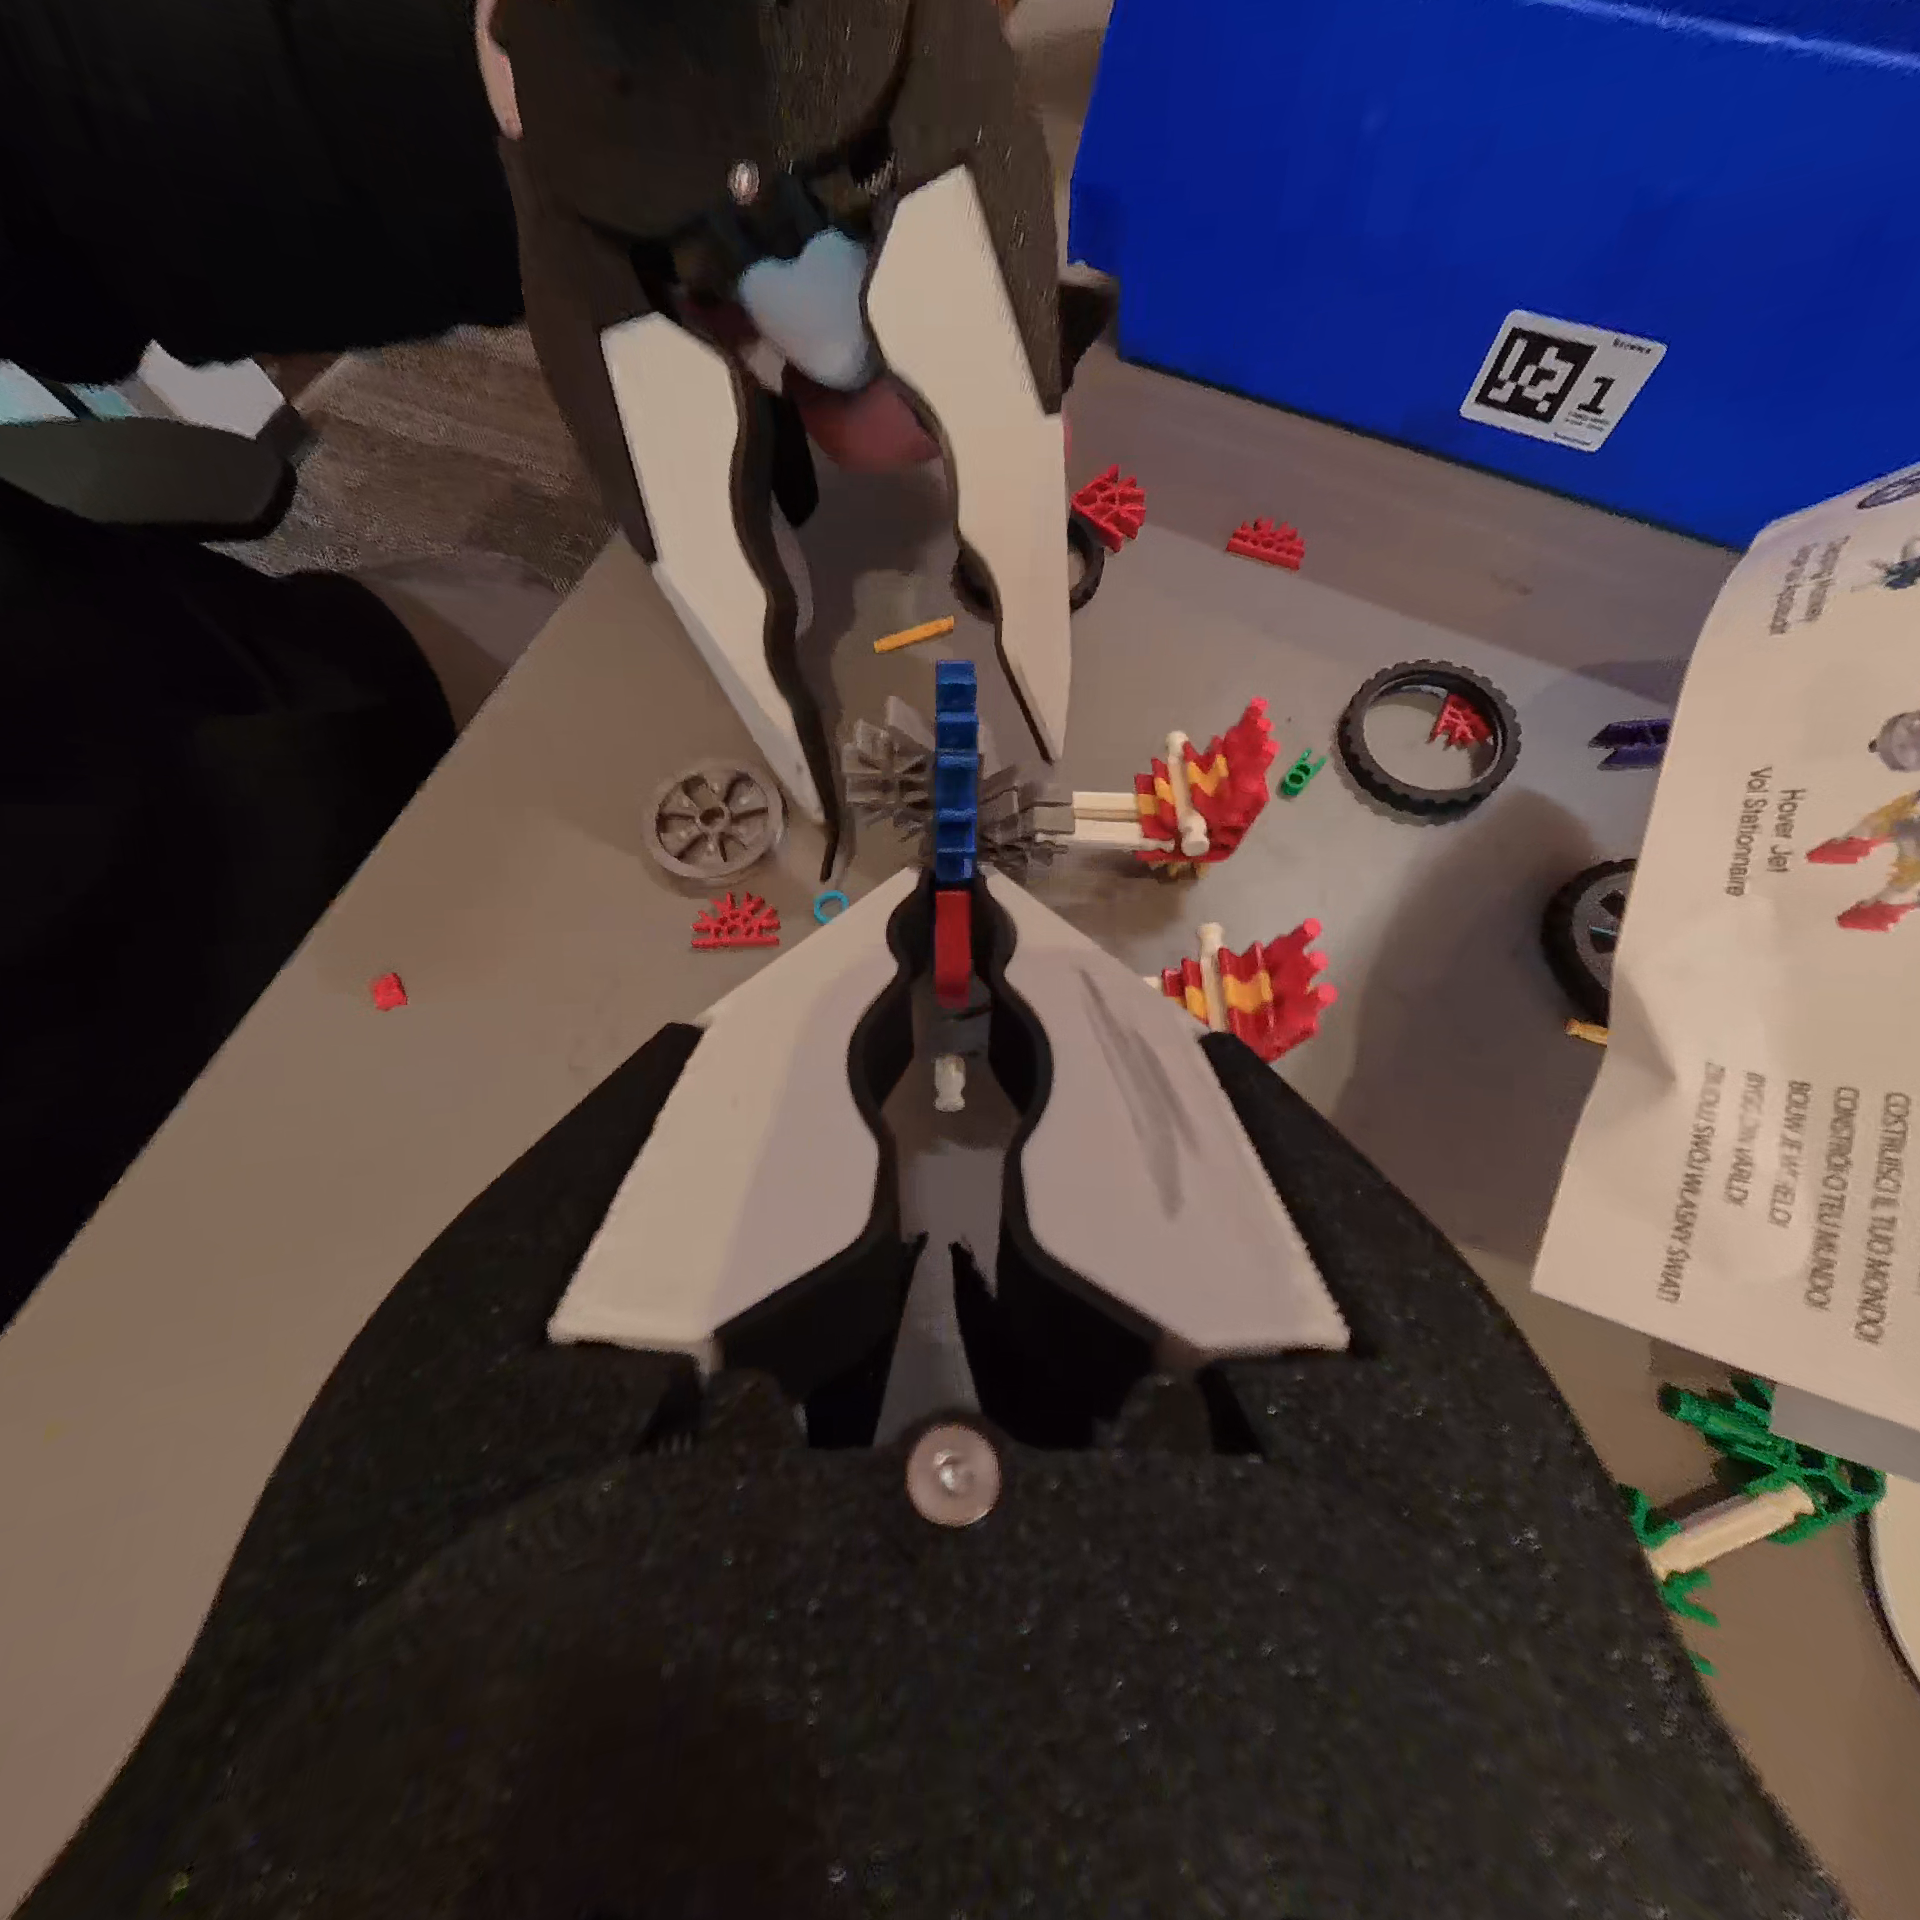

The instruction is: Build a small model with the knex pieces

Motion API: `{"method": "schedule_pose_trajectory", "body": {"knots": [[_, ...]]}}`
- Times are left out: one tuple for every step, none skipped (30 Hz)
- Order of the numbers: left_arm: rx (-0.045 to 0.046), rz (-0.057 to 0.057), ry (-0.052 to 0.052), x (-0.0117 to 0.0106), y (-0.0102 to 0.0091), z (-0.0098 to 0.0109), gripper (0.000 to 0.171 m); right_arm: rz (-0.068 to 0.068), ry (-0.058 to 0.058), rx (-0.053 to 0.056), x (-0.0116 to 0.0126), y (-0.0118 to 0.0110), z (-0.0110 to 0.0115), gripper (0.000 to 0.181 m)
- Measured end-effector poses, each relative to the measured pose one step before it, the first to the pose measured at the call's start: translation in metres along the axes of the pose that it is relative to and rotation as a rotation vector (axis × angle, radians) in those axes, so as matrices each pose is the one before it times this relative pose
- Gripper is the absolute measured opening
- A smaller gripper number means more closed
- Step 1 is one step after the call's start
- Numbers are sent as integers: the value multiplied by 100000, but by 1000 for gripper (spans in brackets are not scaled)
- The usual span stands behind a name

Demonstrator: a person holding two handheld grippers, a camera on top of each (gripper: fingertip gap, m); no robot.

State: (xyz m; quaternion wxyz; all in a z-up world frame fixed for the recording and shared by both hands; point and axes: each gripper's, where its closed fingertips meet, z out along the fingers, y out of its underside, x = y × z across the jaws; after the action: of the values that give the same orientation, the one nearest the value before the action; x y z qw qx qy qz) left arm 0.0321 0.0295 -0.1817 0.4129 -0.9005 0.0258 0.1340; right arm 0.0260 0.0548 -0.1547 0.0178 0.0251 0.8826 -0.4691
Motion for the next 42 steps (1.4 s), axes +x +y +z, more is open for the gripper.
{"method": "schedule_pose_trajectory", "body": {"knots": [[951, 2119, -1456, -10, -133, 11, 55, 1350, -2128, 2523, -249, -428, -224, 5], [1291, 2148, -1519, -60, -214, -69, 59, 1184, -2367, 2830, -272, -458, -320, 5], [1683, 1913, -1165, -54, -291, -132, 63, 1596, -848, 3223, -15, -558, -378, 5], [1701, 1864, -2946, -357, -352, -134, 64, 2093, -574, 3560, 72, -623, -407, 5], [1039, 2260, -2571, -274, -269, -61, 64, 2050, -2010, 4080, -161, -688, -421, 5], [935, 2443, -2073, -183, -297, -15, 64, 2092, -2530, 4323, -262, -738, -421, 5], [1018, 2807, -2974, -320, -337, -8, 62, 2274, -2099, 3907, -216, -706, -367, 5], [1700, 2514, -3872, -499, -467, -35, 55, 1560, -1807, 2711, -241, -561, -290, 5], [897, 1122, -2335, -389, -338, 25, 47, 191, -1144, 1230, -222, -323, -217, 5], [575, 96, -522, -187, -258, 50, 40, -790, -6, 858, -114, -269, -189, 4], [606, -511, -991, -304, -215, 63, 28, -1105, 476, 1243, -64, -349, -198, 5], [-389, -2765, 1555, -17, -38, 122, 24, -1963, 1310, 1340, 9, -424, -213, 4], [-856, -6598, 3127, 68, -6, 175, 22, -3660, 2719, 650, 133, -362, -201, 4], [371, -7216, 3394, 90, -191, 139, 20, -4315, 2590, -93, 47, -310, -186, 5], [-50, -6892, 3463, 97, -125, 100, 20, -3833, 2688, -1209, 87, -149, -139, 5], [-1006, -7086, 3830, 93, -21, 110, 20, -3627, 2757, -1359, 131, -100, -92, 5], [-2, -5581, 2446, -60, -180, 61, 20, -2641, 2270, -124, 115, -234, -96, 5], [1628, -4721, 2218, -53, -396, -13, 20, -1685, 1829, 1066, 128, -368, -149, 5], [1518, -5748, 4572, 239, -387, -80, 20, -1147, 1431, 1006, 134, -327, -170, 5], [2389, -2701, 2134, 9, -484, -140, 21, 386, -122, 1172, -11, -330, -213, 5], [3636, 3013, -2284, -339, -591, -260, 25, 1508, -1071, 1778, -86, -407, -284, 5], [1193, 4012, -3274, -413, -231, -189, 36, 1176, -497, 1406, 41, -349, -323, 5], [-718, 3291, -3352, -470, 16, -91, 48, 1400, -980, 899, -7, -252, -327, 5], [292, 4893, -1552, -72, -156, -46, 60, 2336, -2301, 1094, -172, -243, -304, 5], [1948, 5767, 1479, 476, -426, -56, 66, 2614, -2976, 1633, -286, -321, -285, 5], [2125, 3629, -10, 150, -601, -53, 70, 1932, -3236, 1387, -385, -258, -220, 5], [2151, 3631, 570, 231, -750, -41, 72, 1000, -2969, 7, -432, -47, -77, 5], [1589, 4244, 1023, 315, -749, 17, 77, -5, -1937, -851, -363, 109, 53, 5], [321, 3597, 687, 172, -588, 87, 78, 221, -1585, -1217, -311, 182, 175, 5], [530, 2767, 2257, 377, -566, 124, 81, 378, -1646, -1146, -308, 185, 244, 5], [140, 1883, 3936, 607, -385, 169, 82, -236, -1439, -332, -284, 82, 271, 5], [-561, 1798, 3753, 602, -185, 229, 82, -282, -1779, 459, -358, -51, 255, 5], [-1013, 1601, 2044, 353, -31, 285, 82, -595, -1085, 583, -253, -90, 234, 5], [-1686, 373, 2595, 363, 194, 322, 81, -1267, -340, 773, -179, -152, 161, 5], [-1397, -1109, 3379, 447, 259, 304, 78, -1240, -804, 1257, -245, -233, 90, 4], [523, -2031, 2092, 255, 38, 280, 77, -932, -141, 1040, -127, -206, 49, 4], [1408, -2582, 3449, 482, -37, 246, 74, -661, 868, 356, 64, -148, -5, 4], [223, -3217, 3693, 505, 146, 291, 72, -922, 1000, 48, 89, -81, -52, 4], [-300, -2648, 3101, 442, 226, 257, 67, -623, 1069, -140, 148, -16, -91, 5], [429, -2289, 192, -11, 78, 231, 66, -334, 1401, -293, 237, 42, -106, 4], [449, -2426, -336, -154, 82, 176, 63, -583, 1750, -566, 289, 96, -91, 4], [765, -2919, 984, -13, 44, 146, 61, -659, 1962, -102, 324, 33, -69, 5]]}}
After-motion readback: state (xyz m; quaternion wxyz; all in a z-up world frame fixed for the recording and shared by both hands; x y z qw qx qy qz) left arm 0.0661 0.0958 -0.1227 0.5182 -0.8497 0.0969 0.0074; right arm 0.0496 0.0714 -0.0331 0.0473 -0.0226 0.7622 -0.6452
